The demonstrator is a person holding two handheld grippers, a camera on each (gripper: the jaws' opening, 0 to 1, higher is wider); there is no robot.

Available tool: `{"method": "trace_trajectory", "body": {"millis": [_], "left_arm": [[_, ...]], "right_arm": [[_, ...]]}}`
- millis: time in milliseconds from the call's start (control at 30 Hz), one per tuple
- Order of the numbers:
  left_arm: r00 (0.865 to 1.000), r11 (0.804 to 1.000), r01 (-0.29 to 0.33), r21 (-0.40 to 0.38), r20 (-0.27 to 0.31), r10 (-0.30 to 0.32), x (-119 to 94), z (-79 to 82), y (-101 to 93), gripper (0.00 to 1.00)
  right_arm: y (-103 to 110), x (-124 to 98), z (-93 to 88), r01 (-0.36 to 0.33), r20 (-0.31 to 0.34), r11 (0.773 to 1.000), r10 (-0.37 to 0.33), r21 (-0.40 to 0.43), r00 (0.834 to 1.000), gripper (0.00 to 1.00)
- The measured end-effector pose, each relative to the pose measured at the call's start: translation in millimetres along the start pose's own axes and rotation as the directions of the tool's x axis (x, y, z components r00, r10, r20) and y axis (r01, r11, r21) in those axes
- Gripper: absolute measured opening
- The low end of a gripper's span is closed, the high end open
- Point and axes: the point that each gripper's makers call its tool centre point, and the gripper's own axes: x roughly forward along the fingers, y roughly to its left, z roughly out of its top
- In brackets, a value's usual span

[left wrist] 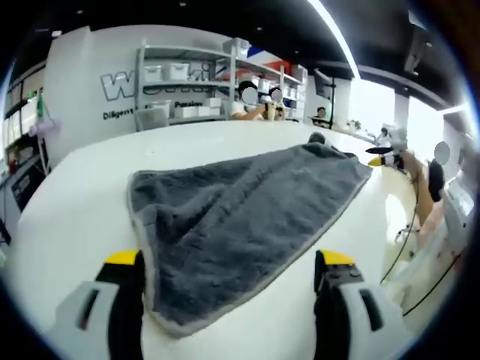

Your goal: Fold the towel on the table until its edges align and the towel forms a compact rectangular stack.

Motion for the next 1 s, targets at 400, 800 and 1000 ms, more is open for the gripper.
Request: {"method": "trace_trajectory", "body": {"millis": [400, 800, 1000], "left_arm": [[0.995, 0.999, -0.050, -0.004, 0.088, 0.050, 25.9, 64.3, 38.1, 0.99], [0.998, 0.998, -0.058, 0.021, 0.032, 0.057, 76.7, 96.4, 61.3, 0.99], [0.998, 0.997, -0.067, 0.025, -0.001, 0.067, 101.9, 101.5, 75.8, 0.98]], "right_arm": [[6.4, 14.9, 7.2, -0.042, 0.010, 0.999, 0.042, 0.004, 0.999, 0.99], [6.4, 15.9, 5.8, -0.060, 0.009, 0.998, 0.060, 0.004, 0.998, 0.97], [5.3, 15.8, 4.1, -0.060, -0.001, 0.998, 0.060, 0.004, 0.998, 0.97]]}}
